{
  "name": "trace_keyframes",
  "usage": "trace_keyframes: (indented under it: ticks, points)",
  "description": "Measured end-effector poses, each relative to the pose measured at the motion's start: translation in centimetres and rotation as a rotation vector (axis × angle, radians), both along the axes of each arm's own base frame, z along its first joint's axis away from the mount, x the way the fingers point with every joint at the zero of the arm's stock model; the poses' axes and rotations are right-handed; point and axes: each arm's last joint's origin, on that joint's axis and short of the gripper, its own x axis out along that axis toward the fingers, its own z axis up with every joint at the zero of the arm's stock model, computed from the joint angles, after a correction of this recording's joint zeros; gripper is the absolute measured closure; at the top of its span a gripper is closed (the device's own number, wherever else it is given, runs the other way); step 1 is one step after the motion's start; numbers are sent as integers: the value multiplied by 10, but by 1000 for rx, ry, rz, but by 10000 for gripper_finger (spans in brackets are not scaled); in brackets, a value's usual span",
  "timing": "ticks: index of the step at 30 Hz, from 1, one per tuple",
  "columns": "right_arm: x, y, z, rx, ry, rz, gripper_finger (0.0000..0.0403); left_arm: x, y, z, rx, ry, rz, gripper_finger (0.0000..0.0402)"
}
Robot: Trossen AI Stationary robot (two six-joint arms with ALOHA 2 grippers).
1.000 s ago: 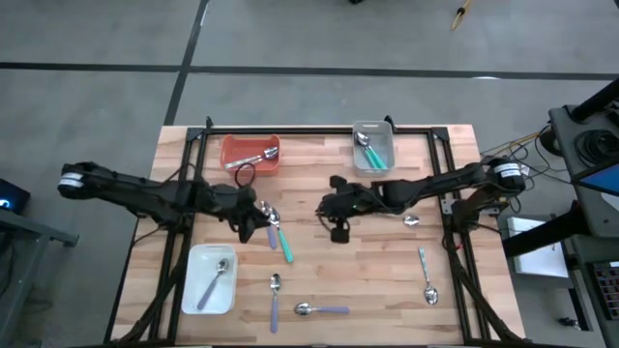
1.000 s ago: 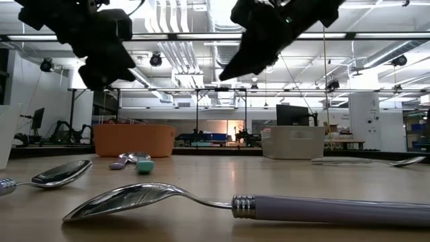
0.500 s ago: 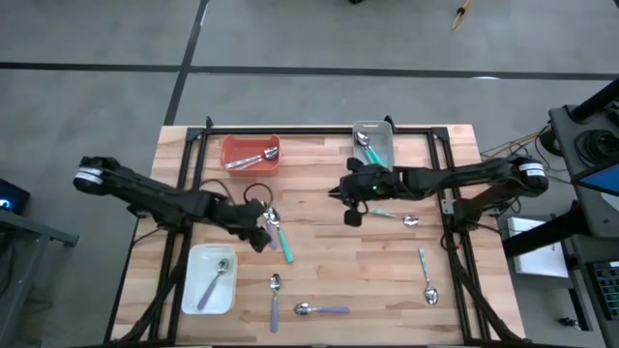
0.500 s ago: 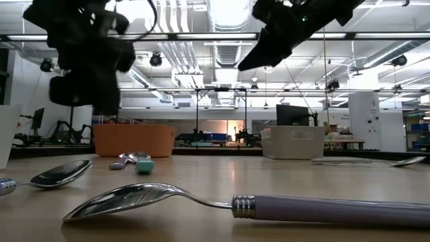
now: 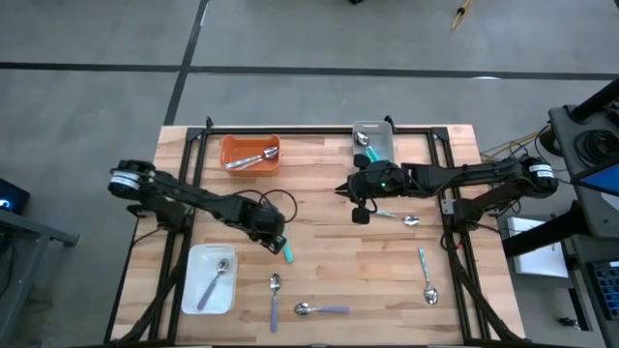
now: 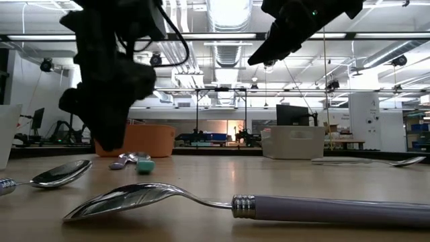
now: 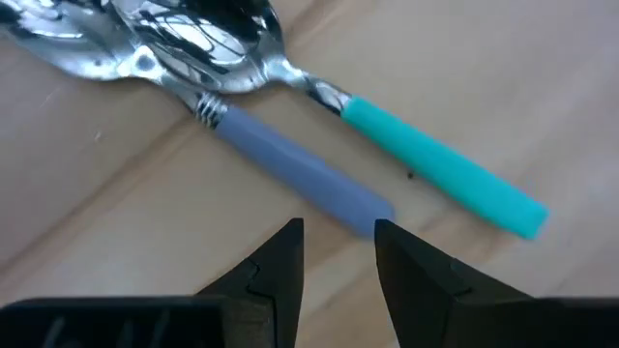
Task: Sort silverware by color (type)
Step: Put the top purple spoon into the white bin
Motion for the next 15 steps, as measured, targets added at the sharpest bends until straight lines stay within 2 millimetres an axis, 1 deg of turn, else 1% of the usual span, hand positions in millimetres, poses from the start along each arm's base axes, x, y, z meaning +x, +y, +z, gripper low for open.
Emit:
trace_keyframes:
  ticks: [6,10,15]
  points:
    - [0,0,0,-28,8,16,374,12,3,-11,34,47,38,293]
    - [0,0,0,-41,10,25,374,16,5,-12,73,65,61,293]
    - [0,-1,0,-44,11,24,374,15,9,-11,147,75,106,293]
